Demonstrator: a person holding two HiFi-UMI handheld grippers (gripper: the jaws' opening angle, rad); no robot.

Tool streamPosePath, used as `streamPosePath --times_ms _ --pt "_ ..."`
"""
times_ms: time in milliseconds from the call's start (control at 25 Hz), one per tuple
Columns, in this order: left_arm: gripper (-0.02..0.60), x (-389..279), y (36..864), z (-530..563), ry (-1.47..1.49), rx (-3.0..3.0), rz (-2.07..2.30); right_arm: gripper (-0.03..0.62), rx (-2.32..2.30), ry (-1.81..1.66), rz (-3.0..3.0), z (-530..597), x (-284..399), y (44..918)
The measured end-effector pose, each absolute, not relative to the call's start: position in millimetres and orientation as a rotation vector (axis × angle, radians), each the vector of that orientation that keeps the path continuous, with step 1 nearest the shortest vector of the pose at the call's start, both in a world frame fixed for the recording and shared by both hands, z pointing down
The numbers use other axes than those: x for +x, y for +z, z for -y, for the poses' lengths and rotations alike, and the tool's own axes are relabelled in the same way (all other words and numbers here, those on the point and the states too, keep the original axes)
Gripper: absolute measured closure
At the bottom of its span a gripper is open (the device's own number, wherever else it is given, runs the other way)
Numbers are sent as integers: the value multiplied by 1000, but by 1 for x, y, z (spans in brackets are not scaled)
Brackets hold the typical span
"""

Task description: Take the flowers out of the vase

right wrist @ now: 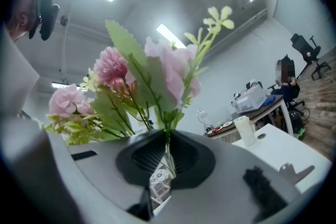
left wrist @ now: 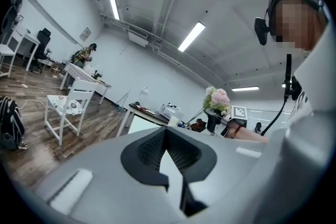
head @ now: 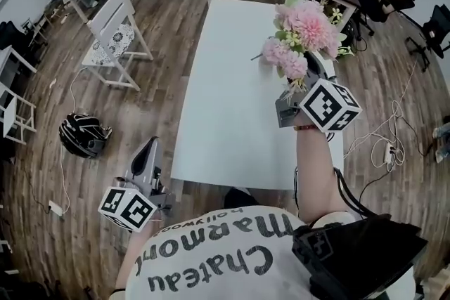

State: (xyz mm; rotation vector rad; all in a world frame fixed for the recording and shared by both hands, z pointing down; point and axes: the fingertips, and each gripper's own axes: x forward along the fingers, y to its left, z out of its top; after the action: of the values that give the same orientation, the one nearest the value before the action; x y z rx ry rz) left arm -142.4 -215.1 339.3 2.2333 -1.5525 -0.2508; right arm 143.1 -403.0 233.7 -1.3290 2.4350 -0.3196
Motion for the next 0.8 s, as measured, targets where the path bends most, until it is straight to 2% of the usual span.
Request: streamPosePath --times_ms 800 --pt "577 -163 341 152 -255 2443 1262 562 -1338 -569 -2515 208 71 316"
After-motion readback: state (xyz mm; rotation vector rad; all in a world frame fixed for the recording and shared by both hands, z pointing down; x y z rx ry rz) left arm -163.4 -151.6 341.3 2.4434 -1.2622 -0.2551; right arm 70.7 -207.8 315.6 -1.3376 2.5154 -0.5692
